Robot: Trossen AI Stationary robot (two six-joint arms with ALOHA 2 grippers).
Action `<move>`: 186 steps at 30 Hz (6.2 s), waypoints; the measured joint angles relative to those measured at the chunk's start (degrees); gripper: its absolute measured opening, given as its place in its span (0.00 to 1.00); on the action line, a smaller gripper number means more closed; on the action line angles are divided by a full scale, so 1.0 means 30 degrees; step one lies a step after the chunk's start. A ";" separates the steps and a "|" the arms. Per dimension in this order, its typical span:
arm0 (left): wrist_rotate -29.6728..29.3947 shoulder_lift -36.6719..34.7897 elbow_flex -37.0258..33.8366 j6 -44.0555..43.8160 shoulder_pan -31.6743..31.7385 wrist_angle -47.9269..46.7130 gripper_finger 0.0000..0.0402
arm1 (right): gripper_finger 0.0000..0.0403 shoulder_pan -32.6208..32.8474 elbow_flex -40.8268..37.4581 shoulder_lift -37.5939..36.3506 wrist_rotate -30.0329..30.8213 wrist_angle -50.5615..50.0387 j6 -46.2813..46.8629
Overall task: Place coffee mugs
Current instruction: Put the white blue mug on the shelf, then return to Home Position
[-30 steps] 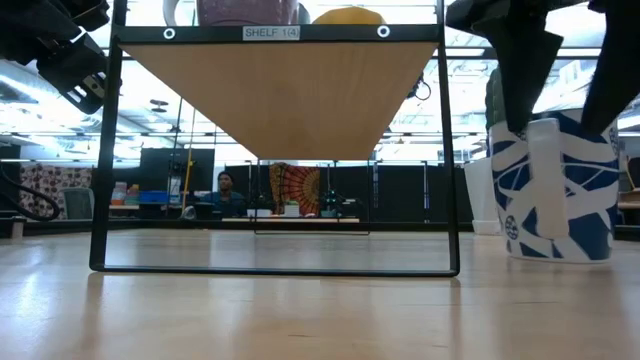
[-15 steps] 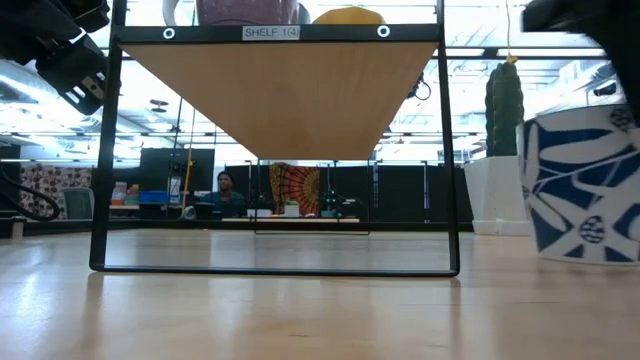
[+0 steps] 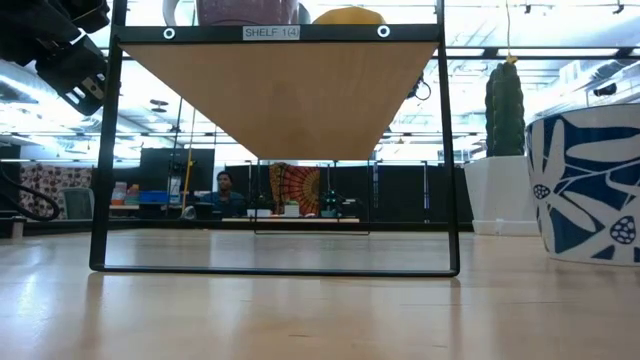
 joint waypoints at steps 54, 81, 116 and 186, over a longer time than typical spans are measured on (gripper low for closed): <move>0.0007 -0.0007 -0.0007 -0.0155 0.0000 -0.2143 0.39 | 0.34 0.2357 -1.0877 -0.4929 0.8875 0.8619 1.6217; 0.0000 -0.0007 -0.0007 -0.0148 0.0004 -0.2147 0.39 | 0.18 0.2604 -1.0885 -0.6555 1.2350 0.5920 1.1168; -0.0937 0.0000 -0.0007 -0.0537 0.0007 -0.2139 0.39 | 0.19 -0.6302 -0.4268 -0.8998 0.5784 1.2994 -1.1537; 0.0292 -0.9864 -0.3424 0.8779 0.5881 0.2353 0.02 | 0.59 -1.5970 -2.4655 -2.9143 0.0423 2.9795 -1.7558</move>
